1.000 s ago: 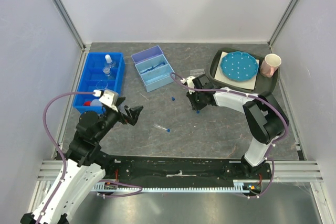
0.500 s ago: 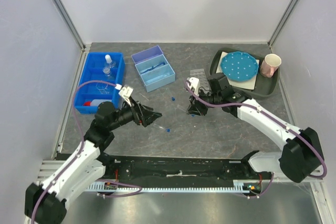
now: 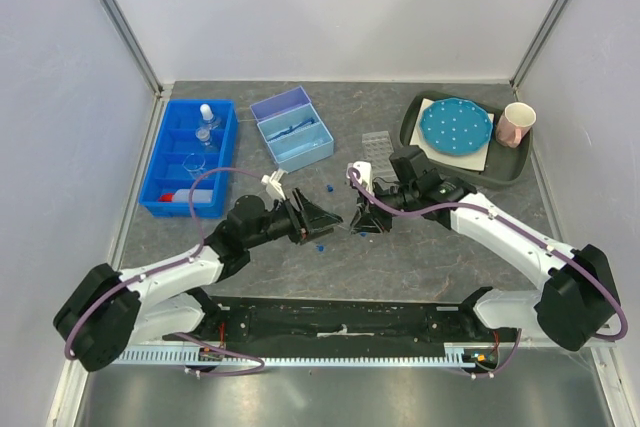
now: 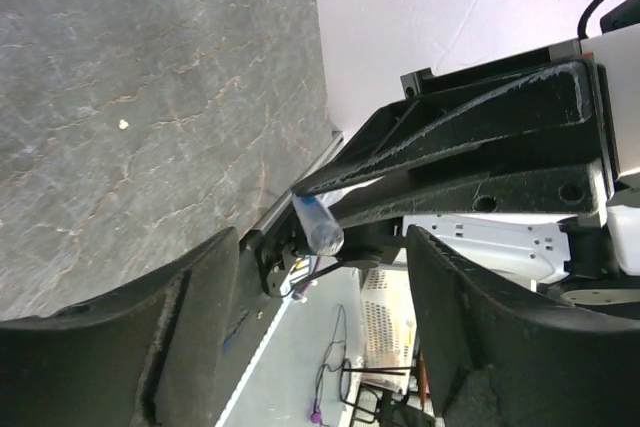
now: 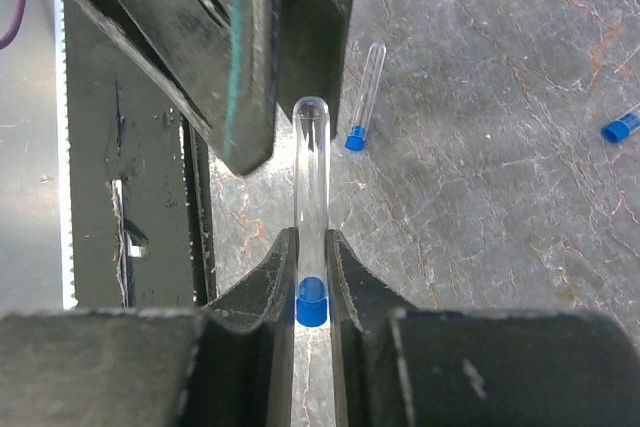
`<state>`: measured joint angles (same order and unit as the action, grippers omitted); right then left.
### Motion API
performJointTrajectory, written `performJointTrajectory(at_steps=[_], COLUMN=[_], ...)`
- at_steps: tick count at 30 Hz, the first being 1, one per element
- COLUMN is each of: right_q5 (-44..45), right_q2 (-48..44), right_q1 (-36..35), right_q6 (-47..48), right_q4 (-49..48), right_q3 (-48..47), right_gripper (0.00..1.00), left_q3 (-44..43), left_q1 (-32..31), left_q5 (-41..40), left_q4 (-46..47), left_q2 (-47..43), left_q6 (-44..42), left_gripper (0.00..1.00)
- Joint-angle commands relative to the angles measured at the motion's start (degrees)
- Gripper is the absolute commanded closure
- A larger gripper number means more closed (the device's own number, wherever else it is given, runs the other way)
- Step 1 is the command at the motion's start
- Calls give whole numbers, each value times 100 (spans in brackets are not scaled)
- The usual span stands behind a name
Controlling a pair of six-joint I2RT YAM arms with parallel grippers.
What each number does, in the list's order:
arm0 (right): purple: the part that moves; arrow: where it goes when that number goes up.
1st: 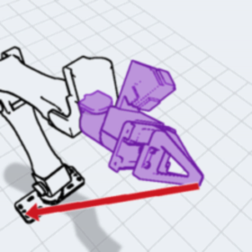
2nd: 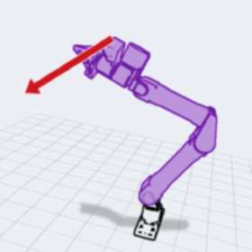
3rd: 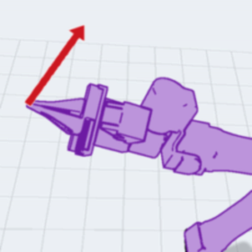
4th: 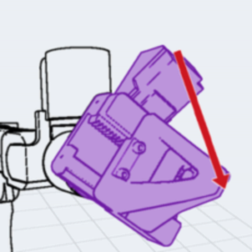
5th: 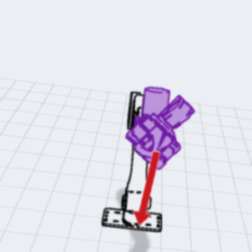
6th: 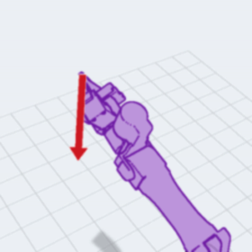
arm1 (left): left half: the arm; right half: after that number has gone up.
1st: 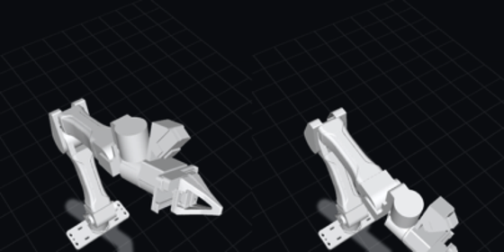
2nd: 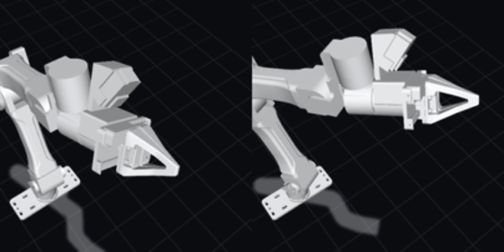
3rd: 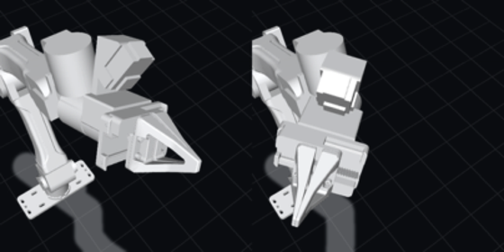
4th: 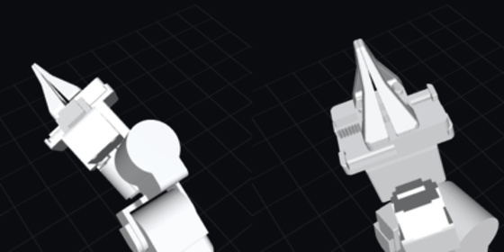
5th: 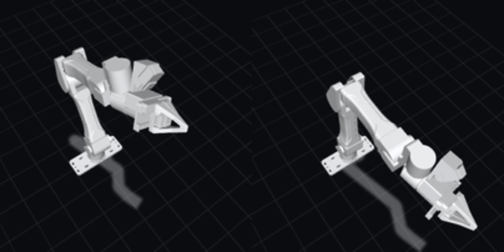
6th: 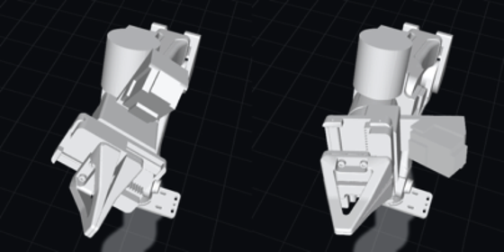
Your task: Organize the chemistry lab equipment
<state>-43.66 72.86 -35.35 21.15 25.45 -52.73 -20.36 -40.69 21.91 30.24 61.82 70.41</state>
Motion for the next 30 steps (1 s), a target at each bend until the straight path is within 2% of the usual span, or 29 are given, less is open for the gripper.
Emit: performJointTrajectory(at_steps=[1,10,20,23,26,30], right_q5=[-257,-248,-108,-46,15,-11], right_q2=[-123,-114,-105,-114,-114,-79], right_q1=[-103,-112,-112,-112,-121,-68], right_q6=[214,241,258,258,276,320], right_q4=[-5,4,4,12,30,135], right_q3=[87,79,114,114,123,9], right_gripper=[79,79,78,78,76,71], left_q3=[-240,-539,-425,-346,-311,-249], left_q1=[-229,-537,-598,-607,-607,-598], left_q5=[-521,-635,-644,-670,-653,-635], left_q4=[798,817,755,738,764,966], left_q2=[417,814,726,656,629,603], left_q6=[421,219,175,139,131,174], left_gripper=[31,55,75,84,97,98])
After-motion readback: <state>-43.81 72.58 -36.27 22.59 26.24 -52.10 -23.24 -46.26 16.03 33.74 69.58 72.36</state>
